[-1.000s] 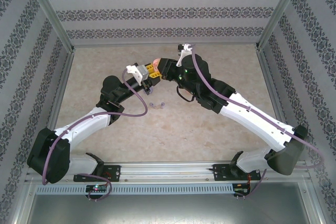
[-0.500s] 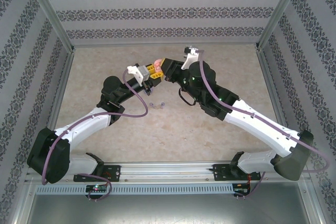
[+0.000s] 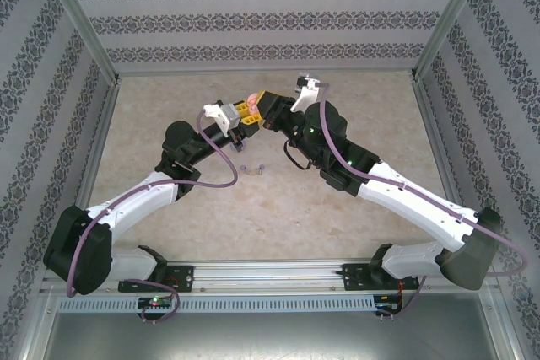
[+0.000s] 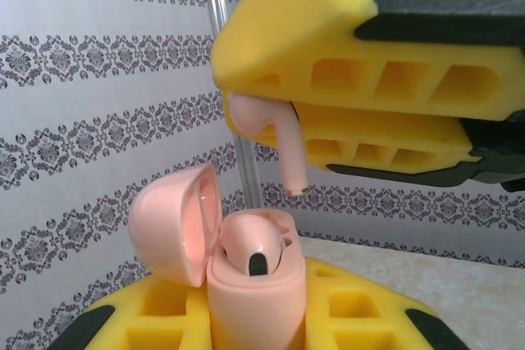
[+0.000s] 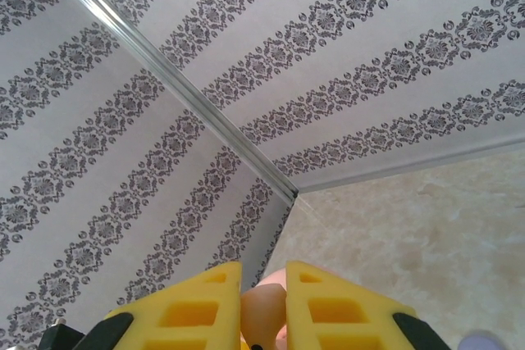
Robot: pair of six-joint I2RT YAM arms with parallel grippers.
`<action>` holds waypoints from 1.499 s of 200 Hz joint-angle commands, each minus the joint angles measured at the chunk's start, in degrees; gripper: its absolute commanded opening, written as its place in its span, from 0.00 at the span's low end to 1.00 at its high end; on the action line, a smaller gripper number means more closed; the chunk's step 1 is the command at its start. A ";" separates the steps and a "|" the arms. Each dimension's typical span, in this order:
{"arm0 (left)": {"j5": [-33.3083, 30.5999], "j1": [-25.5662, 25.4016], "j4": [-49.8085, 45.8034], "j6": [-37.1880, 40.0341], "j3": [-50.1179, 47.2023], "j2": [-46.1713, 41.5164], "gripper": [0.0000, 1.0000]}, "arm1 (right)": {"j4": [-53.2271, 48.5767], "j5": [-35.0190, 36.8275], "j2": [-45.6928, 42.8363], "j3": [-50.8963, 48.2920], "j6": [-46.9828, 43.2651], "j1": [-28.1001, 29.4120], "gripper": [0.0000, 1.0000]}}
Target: Insert the wireless bluetooth earbuds into the charging case
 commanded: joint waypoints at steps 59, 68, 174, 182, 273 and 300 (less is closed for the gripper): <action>0.62 -0.82 1.61 -0.77 1.85 -0.26 0.00 | 2.60 2.13 1.51 -1.53 -0.76 0.21 0.16; 0.59 -0.83 1.66 -0.76 1.85 -0.40 0.00 | 2.41 2.09 1.71 -1.53 -0.75 0.08 0.16; 0.08 -1.18 0.29 -0.58 2.70 -0.42 0.00 | 0.27 1.41 3.08 -1.87 -2.14 0.03 0.16; 0.11 -1.30 -0.36 -0.41 3.02 -0.43 0.00 | 0.02 1.34 3.15 -1.93 -2.09 0.12 0.16; -0.36 -1.53 -1.04 -0.23 2.80 0.17 0.00 | -2.43 2.41 1.96 1.91 -3.58 -0.18 0.48; -0.43 -1.72 -0.83 -0.42 2.73 0.49 0.00 | -2.52 1.71 1.62 2.60 -3.58 -0.49 0.52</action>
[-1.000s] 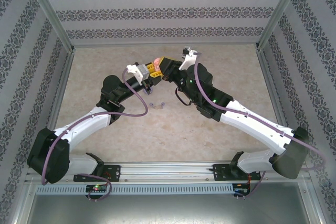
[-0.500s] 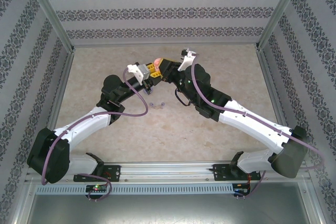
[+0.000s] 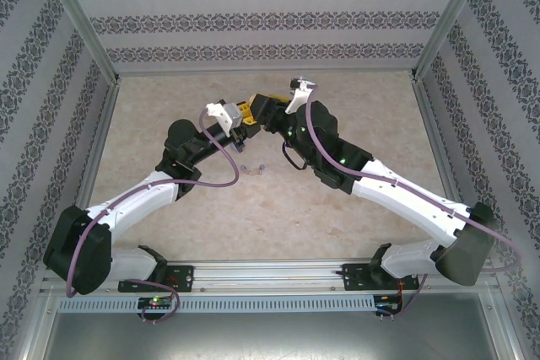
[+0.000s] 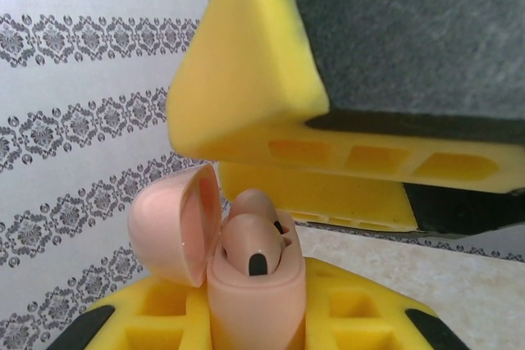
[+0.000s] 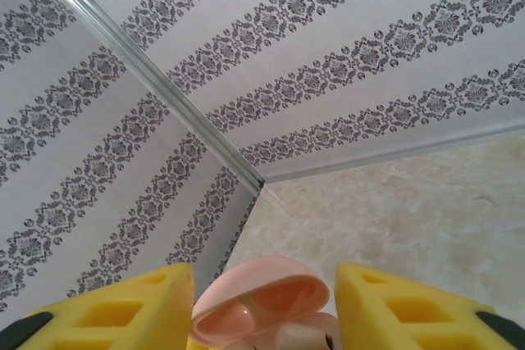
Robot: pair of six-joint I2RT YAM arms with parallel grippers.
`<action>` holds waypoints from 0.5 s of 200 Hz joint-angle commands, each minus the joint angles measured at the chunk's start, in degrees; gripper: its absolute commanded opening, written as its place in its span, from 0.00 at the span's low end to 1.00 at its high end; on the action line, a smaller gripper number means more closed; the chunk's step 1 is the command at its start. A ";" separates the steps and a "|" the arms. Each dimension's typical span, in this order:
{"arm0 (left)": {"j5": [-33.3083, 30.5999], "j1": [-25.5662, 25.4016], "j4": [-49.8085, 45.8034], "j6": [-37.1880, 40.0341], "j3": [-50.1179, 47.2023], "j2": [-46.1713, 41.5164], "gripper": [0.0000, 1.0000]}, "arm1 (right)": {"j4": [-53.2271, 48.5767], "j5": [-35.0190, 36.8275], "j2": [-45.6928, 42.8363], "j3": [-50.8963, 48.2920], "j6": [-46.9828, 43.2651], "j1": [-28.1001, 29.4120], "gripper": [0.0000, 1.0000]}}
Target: Insert the wireless bluetooth earbuds into the charging case
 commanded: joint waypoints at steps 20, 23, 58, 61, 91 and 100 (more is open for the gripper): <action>0.00 -1.25 2.19 -0.25 1.86 0.51 0.00 | -0.46 -0.16 -1.51 2.25 -0.86 -0.71 0.57; 0.00 -1.20 2.17 -0.18 1.86 0.49 0.00 | -0.48 -0.16 -1.79 2.18 -0.77 -0.85 0.58; -0.43 -1.21 1.58 0.34 1.59 0.54 0.00 | -2.57 -0.84 -6.87 1.90 -0.92 -2.19 0.65; -0.36 -1.23 1.43 0.44 1.59 0.53 0.00 | -3.01 -1.01 -7.24 1.89 -0.86 -2.38 0.65; -0.32 -1.18 0.95 0.80 0.88 1.02 0.00 | -10.04 -3.63 -9.70 2.86 1.17 -5.88 0.65; -0.04 -1.18 0.82 1.10 0.56 1.28 0.00 | -12.79 -5.26 -9.53 3.65 1.87 -7.49 0.65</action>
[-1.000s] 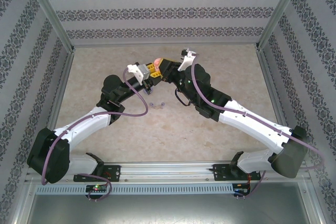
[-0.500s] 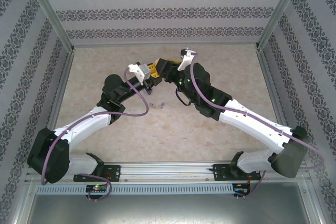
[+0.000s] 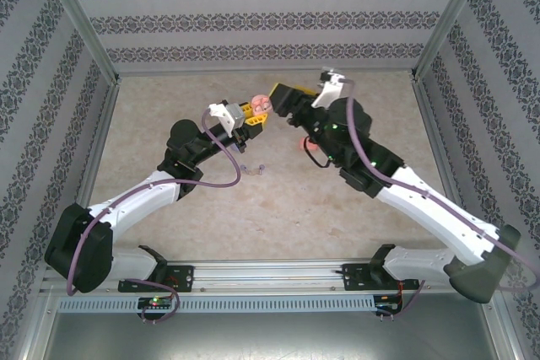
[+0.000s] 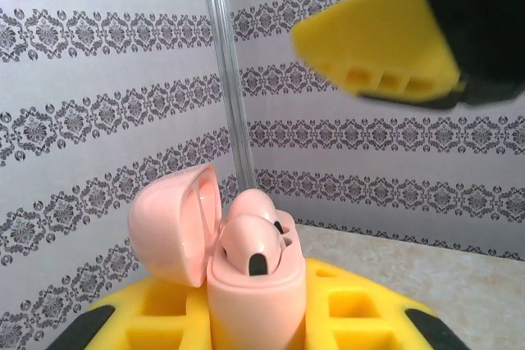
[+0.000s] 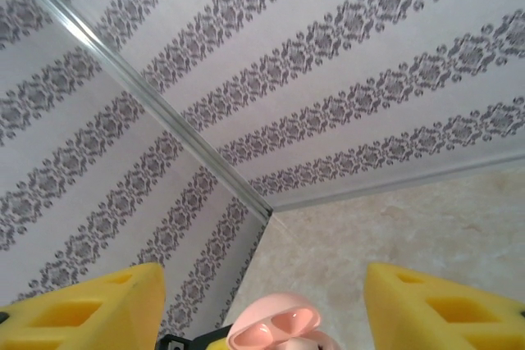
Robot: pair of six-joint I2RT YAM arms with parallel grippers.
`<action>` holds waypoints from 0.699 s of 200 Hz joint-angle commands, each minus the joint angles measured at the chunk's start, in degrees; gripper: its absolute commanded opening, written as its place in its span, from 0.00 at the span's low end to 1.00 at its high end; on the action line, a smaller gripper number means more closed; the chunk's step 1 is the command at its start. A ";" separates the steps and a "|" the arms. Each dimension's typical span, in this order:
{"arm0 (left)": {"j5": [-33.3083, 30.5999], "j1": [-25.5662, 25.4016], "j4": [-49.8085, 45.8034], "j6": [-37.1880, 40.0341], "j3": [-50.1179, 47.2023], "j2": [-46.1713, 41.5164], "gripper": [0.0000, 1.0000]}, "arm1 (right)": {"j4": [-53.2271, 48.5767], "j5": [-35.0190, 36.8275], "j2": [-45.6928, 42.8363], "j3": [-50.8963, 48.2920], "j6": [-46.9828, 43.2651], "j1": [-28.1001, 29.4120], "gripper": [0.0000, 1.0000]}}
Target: Insert the wireless bluetooth earbuds into the charging case
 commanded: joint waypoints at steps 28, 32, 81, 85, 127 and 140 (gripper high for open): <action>2.70 -0.64 -2.45 2.72 0.49 0.89 0.00 | -14.69 -11.99 2.50 6.78 3.01 -8.52 0.60; 3.21 -0.64 -3.15 3.12 0.58 0.89 0.00 | -15.58 -13.59 3.27 7.53 2.97 -9.20 0.59; 7.30 -0.63 -8.10 6.25 0.03 1.74 0.00 | -25.69 -22.00 12.34 16.14 -0.08 -13.12 0.18; 7.77 -0.61 -8.42 6.29 0.12 1.88 0.00 | -26.16 -22.36 13.06 16.62 -0.18 -13.28 0.15; 10.18 -0.70 -9.29 5.68 1.51 3.77 0.00 | -30.05 -26.86 19.90 21.87 -1.07 -13.46 0.00; 10.35 -0.83 -9.47 5.72 1.96 4.12 0.00 | -30.96 -28.32 21.53 22.59 -1.25 -13.39 0.00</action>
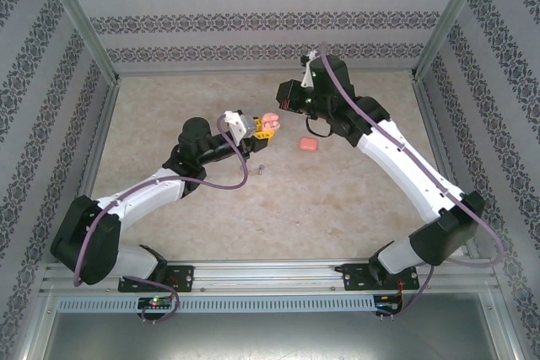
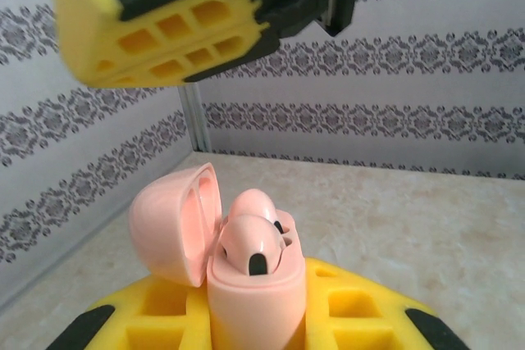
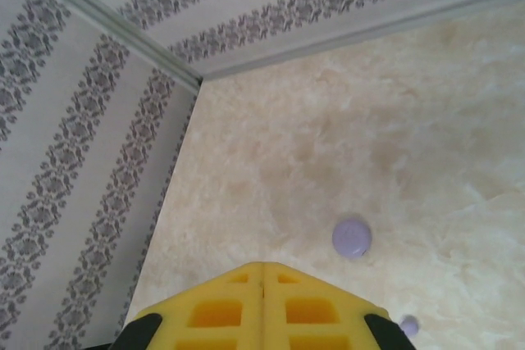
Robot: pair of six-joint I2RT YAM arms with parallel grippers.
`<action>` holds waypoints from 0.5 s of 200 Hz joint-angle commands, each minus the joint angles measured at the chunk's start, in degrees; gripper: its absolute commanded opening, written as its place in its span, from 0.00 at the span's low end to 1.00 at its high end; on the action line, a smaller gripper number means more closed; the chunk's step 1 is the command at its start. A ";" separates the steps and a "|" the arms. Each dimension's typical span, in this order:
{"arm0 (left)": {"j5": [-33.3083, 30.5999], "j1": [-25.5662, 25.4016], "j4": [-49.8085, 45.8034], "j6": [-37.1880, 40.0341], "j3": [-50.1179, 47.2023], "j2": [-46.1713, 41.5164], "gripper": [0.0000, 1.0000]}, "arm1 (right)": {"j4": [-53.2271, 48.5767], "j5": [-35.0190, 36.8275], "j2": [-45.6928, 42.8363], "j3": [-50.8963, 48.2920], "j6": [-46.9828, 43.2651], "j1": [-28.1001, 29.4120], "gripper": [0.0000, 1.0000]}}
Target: Insert the wireless bluetooth earbuds into the charging case
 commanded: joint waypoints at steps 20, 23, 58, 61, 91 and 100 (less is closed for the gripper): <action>2.80 -0.92 -0.51 1.19 2.51 1.19 0.00 | -4.94 -5.92 3.97 3.22 -1.72 -0.55 0.00; 2.76 -0.89 -0.45 1.29 2.66 1.26 0.00 | -5.18 -6.13 4.15 3.22 -1.81 -0.54 0.00; 2.93 -0.98 -0.47 1.37 4.04 2.28 0.00 | -7.76 -9.07 5.63 2.48 -3.16 -0.54 0.00; 2.94 -0.95 -0.51 1.36 4.23 2.45 0.00 | -7.92 -9.32 5.52 2.28 -3.26 -0.50 0.00; 1.47 -0.97 -0.14 1.35 5.26 3.66 0.00 | -8.37 -10.50 1.90 -2.53 -3.70 -0.11 0.00; 0.87 -0.94 -0.10 1.37 5.62 4.03 0.00 | -8.05 -10.54 -0.25 -4.94 -3.39 -0.02 0.00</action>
